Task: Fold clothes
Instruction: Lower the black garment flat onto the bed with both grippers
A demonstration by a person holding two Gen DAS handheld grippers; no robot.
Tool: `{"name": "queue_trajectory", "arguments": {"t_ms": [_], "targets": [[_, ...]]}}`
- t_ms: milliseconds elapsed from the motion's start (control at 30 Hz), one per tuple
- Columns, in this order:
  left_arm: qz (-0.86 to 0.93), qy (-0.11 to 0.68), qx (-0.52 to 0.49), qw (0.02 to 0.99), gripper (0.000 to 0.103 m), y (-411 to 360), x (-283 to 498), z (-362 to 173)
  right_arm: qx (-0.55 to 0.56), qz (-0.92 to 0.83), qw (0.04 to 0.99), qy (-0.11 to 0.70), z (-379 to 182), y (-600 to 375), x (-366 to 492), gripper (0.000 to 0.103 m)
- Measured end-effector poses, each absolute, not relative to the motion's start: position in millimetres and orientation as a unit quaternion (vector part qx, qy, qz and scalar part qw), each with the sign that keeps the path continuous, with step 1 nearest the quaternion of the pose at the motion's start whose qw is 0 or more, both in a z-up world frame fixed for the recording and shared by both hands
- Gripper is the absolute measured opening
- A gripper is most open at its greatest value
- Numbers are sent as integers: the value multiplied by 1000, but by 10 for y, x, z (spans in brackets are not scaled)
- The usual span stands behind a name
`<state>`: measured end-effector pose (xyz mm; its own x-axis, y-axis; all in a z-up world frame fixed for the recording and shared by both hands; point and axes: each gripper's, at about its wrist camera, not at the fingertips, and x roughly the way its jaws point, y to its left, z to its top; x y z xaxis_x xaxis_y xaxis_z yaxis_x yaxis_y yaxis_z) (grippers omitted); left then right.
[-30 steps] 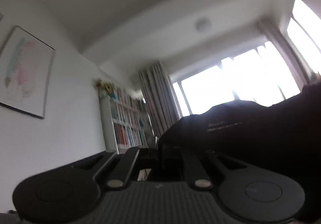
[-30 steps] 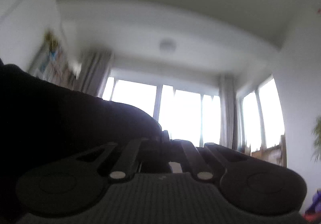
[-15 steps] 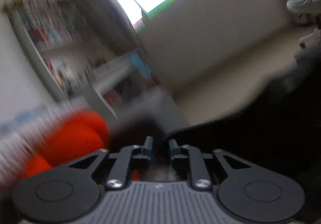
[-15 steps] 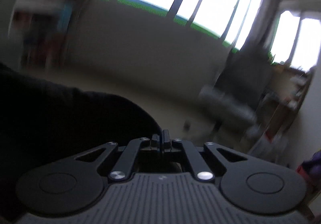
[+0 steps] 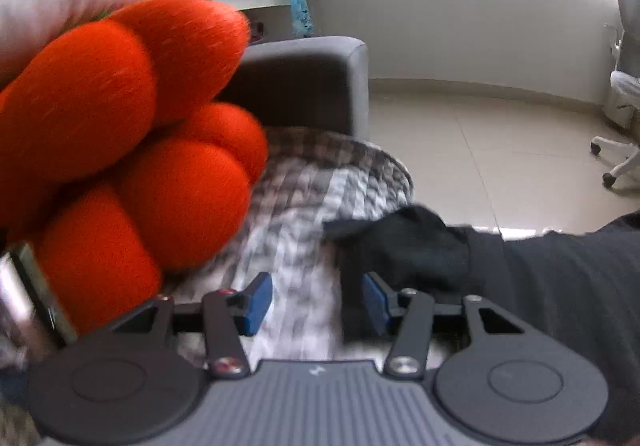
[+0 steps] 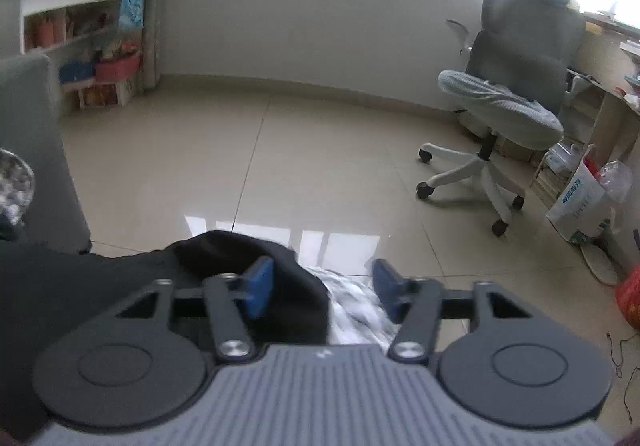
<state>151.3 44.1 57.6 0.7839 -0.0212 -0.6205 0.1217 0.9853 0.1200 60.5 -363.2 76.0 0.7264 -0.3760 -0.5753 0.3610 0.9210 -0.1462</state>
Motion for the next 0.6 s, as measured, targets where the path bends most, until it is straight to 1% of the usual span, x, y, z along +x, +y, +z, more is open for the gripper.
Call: {"name": "queue_trajectory", "arguments": {"t_ms": [33, 300, 367, 467, 600], "targets": [[-38, 330, 68, 941, 51, 496, 1419, 571, -6, -187, 930, 317, 747, -3603, 438, 68], [-55, 380, 32, 923, 51, 1068, 42, 494, 44, -94, 928, 357, 656, -3350, -963, 68], [-63, 392, 15, 918, 51, 1244, -327, 492, 83, -69, 923, 370, 658, -3317, -1398, 68], [-78, 405, -11, 911, 51, 1428, -815, 505, 107, -17, 913, 394, 651, -3126, -1894, 68], [-99, 420, -21, 902, 49, 1509, -1231, 490, 107, 49, 903, 414, 653, -2796, -2311, 59]]}}
